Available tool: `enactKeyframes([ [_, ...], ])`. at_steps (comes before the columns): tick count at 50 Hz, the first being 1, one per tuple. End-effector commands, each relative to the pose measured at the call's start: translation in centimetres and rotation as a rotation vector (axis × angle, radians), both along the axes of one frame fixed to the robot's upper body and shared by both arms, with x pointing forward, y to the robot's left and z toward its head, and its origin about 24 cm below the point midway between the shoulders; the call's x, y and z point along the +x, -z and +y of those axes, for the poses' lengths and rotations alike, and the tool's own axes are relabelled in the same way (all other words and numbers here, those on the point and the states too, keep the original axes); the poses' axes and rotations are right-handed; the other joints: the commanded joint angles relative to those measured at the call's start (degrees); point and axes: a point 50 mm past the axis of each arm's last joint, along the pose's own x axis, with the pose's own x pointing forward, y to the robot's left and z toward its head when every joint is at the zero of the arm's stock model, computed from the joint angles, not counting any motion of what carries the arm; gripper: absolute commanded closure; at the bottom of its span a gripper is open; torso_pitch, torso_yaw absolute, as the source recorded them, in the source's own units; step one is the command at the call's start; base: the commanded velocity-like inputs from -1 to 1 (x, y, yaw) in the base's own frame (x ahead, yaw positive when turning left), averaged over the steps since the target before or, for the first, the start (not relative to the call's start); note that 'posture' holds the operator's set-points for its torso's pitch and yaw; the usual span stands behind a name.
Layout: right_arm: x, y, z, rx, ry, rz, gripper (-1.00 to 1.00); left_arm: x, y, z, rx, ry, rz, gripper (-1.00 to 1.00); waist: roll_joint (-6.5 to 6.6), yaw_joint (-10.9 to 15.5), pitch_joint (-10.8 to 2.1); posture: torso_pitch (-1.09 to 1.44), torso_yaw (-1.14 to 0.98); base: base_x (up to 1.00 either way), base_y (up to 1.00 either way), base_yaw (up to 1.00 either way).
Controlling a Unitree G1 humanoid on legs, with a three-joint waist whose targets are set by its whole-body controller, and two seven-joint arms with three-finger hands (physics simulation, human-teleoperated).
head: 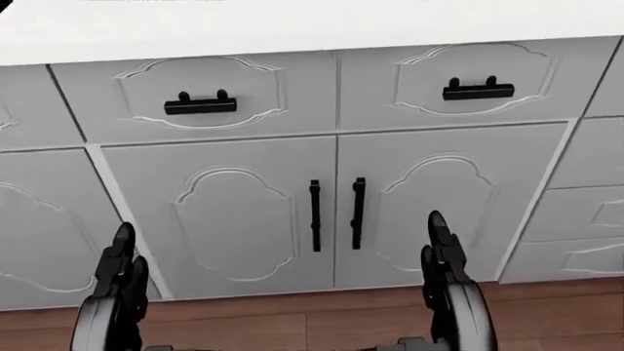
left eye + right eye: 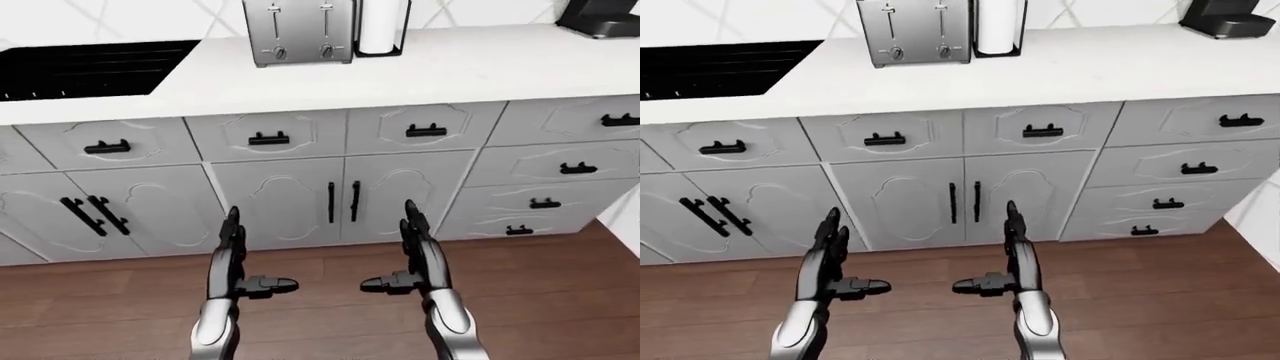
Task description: Push down the lever of the toaster to turn it on.
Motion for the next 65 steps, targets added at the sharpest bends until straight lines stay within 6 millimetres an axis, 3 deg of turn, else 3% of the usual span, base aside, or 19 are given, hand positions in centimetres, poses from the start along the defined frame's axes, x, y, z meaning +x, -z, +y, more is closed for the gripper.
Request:
enactKeyframes([
  [1,0.5,-2.0,-0.6,-0.012,0.023,-0.106,-1.0,0.7,-2.0,-0.8,-0.003,0.032,-0.104,-1.0,-0.52,-0.4,-0.97,0.0,0.0,0.0,0.27,0.0],
  [7,0.5,-2.0,-0.7,-0.013,0.023,-0.106,-1.0,0.7,-2.1,-0.8,-0.003,0.031,-0.104,-1.0,-3.89,-0.6,-0.27,0.0,0.0,0.0,0.27,0.0],
  [10,0.6,-1.9,-0.7,-0.014,0.021,-0.106,-1.0,0.7,-2.0,-0.8,-0.003,0.031,-0.104,-1.0,-7.15,-0.8,-0.66,0.0,0.0,0.0,0.27,0.0],
  [19,0.5,-2.0,-0.6,-0.013,0.022,-0.107,-1.0,0.7,-2.1,-0.8,-0.004,0.032,-0.104,-1.0,-4.05,-1.2,-0.5,0.0,0.0,0.0,0.27,0.0],
  [22,0.5,-2.0,-0.6,-0.012,0.022,-0.106,-1.0,0.7,-2.0,-0.8,-0.004,0.031,-0.104,-1.0,-0.93,-1.3,-0.35,0.0,0.0,0.0,0.27,0.0],
  [24,0.5,-2.1,-0.6,-0.013,0.021,-0.106,-1.0,0.7,-2.1,-0.8,-0.005,0.031,-0.104,-1.0,3.79,-1.0,-1.68,0.0,0.0,0.0,0.27,0.0],
  [25,0.5,-2.1,-0.6,-0.012,0.023,-0.107,-1.0,0.8,-2.0,-0.7,-0.006,0.029,-0.103,-1.0,0.64,-0.5,-0.83,0.0,0.0,0.0,0.27,0.0],
  [27,0.8,-2.1,-0.9,-0.012,0.032,-0.108,-1.0,1.2,-2.2,-0.7,-0.012,0.023,-0.102,-1.0,0.7,-0.4,-0.74,0.0,0.0,0.0,0.27,0.0],
  [34,1.2,-4.0,-1.0,-0.006,0.041,-0.121,-1.0,2.3,-3.9,-0.5,-0.022,0.007,-0.109,-1.0,-3.25,-0.5,-0.6,0.0,0.0,0.0,0.27,0.0],
  [38,1.7,-5.9,-1.2,-0.018,0.043,-0.14,-1.0,3.1,-5.9,-0.6,-0.013,0.013,-0.125,-1.0,-7.23,-0.6,-1.06,0.0,0.0,0.0,0.27,0.0],
  [40,2.1,-7.2,-1.1,-0.028,0.038,-0.151,-1.0,3.6,-7.2,-0.6,-0.003,0.018,-0.132,-1.0,-5.6,-1.2,-1.24,0.0,0.0,0.0,0.27,0.0],
  [42,2.4,-8.4,-1.1,-0.035,0.033,-0.16,-1.0,3.9,-8.4,-0.6,-0.001,0.019,-0.138,-1.0,-6.29,-1.1,-1.38,0.0,0.0,0.0,0.27,0.0],
  [46,3.1,-12.1,-1.1,-0.044,0.024,-0.196,-1.0,4.8,-11.9,-0.3,0.0,0.018,-0.159,-1.0,-4.64,-1.0,-1.58,0.0,0.0,0.0,0.26,0.0],
  [49,3.2,-14.2,-0.9,-0.051,0.016,-0.211,-1.0,5.2,-13.9,-0.2,-0.004,0.019,-0.182,-1.0,-1.93,-1.2,-1.22,0.0,0.0,0.0,0.25,0.0],
  [51,3.3,-15.0,-0.8,-0.06,0.006,-0.217,-1.0,5.2,-15.1,0.0,-0.001,0.014,-0.197,-1.0,1.96,-1.2,-2.2,0.0,0.0,0.0,0.25,0.0],
  [52,3.4,-15.7,-0.7,-0.06,0.002,-0.224,-1.0,5.1,-16.3,-0.1,-0.002,0.017,-0.208,-1.0,2.46,-1.5,-2.91,0.0,0.0,0.0,0.25,0.0],
  [54,3.5,-16.5,-0.6,-0.066,-0.004,-0.237,-1.0,5.2,-17.0,0.0,-0.003,0.018,-0.216,-1.0,1.26,-1.1,-1.38,0.0,0.0,0.0,0.25,0.0],
  [59,3.3,-19.4,-0.4,-0.063,-0.012,-0.271,-1.0,5.7,-19.4,-0.1,-0.017,0.018,-0.248,-1.0,-0.66,-0.7,-1.72,0.0,0.0,0.0,0.15,0.0],
  [65,3.6,-22.2,-0.4,-0.087,-0.016,-0.311,-1.0,6.0,-22.2,-0.1,-0.048,0.017,-0.29,-1.0,-2.9,-0.1,-0.08,0.0,0.0,0.0,0.01,0.0],
])
